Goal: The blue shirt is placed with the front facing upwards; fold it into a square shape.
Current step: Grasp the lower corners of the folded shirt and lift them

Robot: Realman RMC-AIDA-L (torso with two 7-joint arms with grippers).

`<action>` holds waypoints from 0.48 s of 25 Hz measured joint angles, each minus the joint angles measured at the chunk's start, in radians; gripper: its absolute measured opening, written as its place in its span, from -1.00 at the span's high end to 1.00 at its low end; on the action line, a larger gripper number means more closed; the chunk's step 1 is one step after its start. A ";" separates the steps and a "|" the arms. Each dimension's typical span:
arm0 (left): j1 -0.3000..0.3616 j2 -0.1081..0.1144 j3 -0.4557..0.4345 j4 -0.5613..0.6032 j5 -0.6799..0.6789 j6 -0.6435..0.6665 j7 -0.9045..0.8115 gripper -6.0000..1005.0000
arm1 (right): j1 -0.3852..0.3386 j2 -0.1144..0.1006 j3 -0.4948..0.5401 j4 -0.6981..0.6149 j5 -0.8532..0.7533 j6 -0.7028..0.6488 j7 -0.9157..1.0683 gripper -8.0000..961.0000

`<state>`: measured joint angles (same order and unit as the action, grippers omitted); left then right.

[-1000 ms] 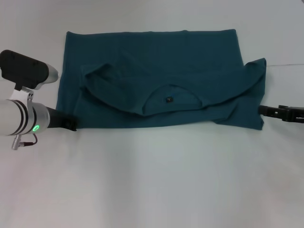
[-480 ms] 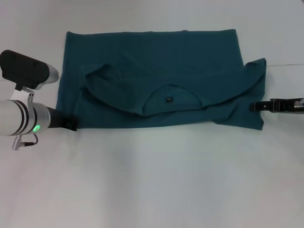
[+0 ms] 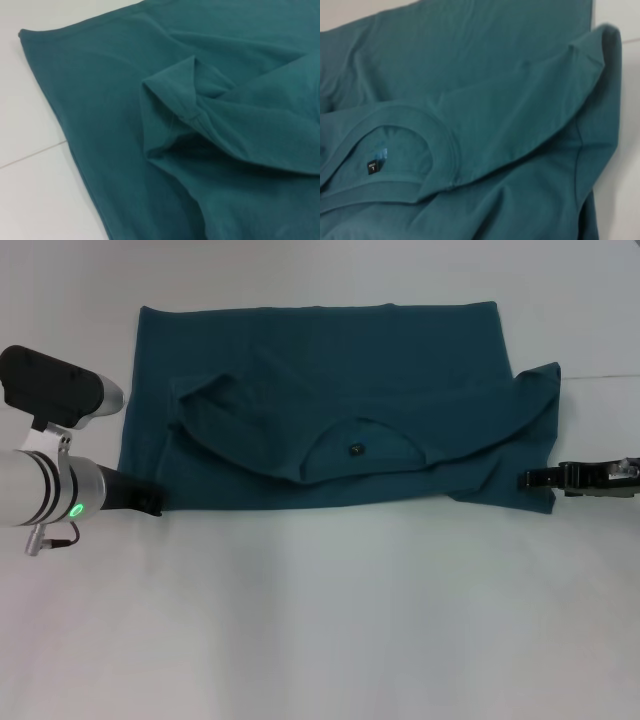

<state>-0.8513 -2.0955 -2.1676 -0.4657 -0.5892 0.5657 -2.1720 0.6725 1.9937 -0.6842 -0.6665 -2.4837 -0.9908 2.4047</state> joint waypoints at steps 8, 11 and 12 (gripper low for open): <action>0.004 0.000 0.001 -0.001 0.000 -0.001 0.012 0.91 | 0.020 0.008 0.000 0.020 0.003 0.022 0.000 -0.80; 0.005 -0.001 0.002 -0.001 0.000 -0.001 0.012 0.91 | 0.033 0.013 0.000 0.027 0.003 0.030 -0.002 -0.80; 0.006 -0.001 0.002 -0.001 0.000 -0.001 0.012 0.91 | 0.039 0.013 0.000 0.035 0.003 0.035 -0.004 -0.80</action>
<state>-0.8454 -2.0963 -2.1659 -0.4664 -0.5889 0.5644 -2.1596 0.7114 2.0071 -0.6841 -0.6316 -2.4811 -0.9562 2.4010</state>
